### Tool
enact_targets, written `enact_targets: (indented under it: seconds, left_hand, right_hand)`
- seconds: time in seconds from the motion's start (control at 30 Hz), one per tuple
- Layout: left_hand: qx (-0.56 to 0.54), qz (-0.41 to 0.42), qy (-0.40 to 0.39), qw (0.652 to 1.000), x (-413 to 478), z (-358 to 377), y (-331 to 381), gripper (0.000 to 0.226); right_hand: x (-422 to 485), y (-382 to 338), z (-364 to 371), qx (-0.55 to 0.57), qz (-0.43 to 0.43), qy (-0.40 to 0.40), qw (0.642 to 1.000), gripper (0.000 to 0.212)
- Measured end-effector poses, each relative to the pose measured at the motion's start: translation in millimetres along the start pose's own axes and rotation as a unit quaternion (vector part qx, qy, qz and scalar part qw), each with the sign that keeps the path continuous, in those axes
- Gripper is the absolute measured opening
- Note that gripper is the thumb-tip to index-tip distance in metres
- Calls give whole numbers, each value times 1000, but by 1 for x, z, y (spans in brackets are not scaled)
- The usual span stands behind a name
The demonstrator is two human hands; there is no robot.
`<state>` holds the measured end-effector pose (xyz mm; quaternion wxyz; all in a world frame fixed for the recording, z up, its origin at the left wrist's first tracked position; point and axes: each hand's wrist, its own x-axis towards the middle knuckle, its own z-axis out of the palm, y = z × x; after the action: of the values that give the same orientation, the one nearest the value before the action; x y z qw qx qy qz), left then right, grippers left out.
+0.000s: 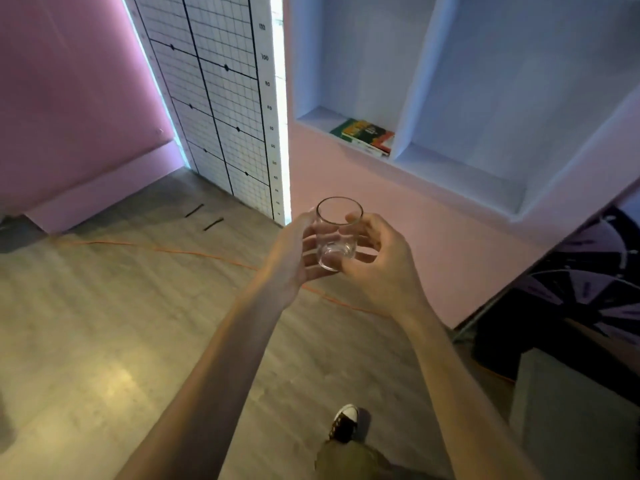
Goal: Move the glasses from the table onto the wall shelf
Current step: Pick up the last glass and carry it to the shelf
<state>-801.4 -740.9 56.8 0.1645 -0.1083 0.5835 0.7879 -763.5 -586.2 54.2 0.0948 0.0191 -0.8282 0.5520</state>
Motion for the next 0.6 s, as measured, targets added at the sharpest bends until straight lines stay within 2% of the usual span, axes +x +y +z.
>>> enact_targets:
  seconds: [0.23, 0.47, 0.6]
  left_hand:
    - [-16, 46, 56, 997, 74, -30, 50, 38]
    - [-2, 80, 56, 995, 177, -31, 133, 44]
    - [-18, 86, 59, 994, 231, -28, 173, 39]
  right_hand:
    - [97, 0, 46, 56, -26, -31, 998, 58]
    - [232, -12, 59, 63, -36, -45, 996, 59]
    - [301, -16, 59, 54, -65, -47, 995, 58]
